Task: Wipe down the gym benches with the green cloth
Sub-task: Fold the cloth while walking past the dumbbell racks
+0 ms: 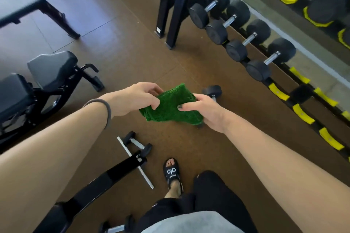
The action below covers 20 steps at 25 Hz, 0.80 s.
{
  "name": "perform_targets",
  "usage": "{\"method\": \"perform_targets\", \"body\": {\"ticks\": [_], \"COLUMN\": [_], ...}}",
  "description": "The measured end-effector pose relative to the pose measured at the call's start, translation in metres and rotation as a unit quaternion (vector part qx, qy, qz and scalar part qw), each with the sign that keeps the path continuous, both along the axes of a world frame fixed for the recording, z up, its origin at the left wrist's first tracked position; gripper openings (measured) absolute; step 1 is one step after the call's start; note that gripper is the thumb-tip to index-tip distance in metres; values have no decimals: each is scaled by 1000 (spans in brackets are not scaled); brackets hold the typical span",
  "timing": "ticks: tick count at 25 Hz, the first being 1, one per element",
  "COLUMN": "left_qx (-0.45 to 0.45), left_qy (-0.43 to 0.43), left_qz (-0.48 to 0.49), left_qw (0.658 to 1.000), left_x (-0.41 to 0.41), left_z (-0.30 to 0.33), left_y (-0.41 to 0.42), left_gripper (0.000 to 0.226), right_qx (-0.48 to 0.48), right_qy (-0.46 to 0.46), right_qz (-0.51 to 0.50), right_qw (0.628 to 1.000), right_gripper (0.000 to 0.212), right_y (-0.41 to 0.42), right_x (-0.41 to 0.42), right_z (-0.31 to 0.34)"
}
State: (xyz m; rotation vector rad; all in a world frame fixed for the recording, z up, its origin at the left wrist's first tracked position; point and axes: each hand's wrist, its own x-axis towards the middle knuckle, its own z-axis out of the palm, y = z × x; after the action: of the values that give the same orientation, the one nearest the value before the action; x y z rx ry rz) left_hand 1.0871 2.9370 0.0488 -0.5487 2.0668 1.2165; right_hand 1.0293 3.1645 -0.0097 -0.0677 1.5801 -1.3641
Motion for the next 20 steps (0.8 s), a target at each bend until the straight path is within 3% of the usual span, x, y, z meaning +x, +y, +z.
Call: {"method": "perform_targets", "body": {"ticks": [4, 11, 16, 20], "left_qx": [43, 14, 40, 60], "left_qy": [-15, 4, 28, -10], "left_qz": [76, 197, 354, 322], "left_qw": [996, 980, 934, 945], "left_x": [-47, -115, -158, -195], "left_z": [-5, -5, -20, -37], "left_y": [-39, -91, -149, -214], "left_gripper": [29, 28, 19, 20], "right_qx": [-23, -30, -36, -18], "right_qy": [-37, -66, -85, -73], "right_qz": [2, 26, 41, 63], "right_qw": [999, 997, 995, 995], "right_gripper": [37, 34, 36, 33], "right_y": [-38, -114, -182, -254], "right_x": [-56, -157, -218, -259], "right_z": [0, 0, -1, -10]}}
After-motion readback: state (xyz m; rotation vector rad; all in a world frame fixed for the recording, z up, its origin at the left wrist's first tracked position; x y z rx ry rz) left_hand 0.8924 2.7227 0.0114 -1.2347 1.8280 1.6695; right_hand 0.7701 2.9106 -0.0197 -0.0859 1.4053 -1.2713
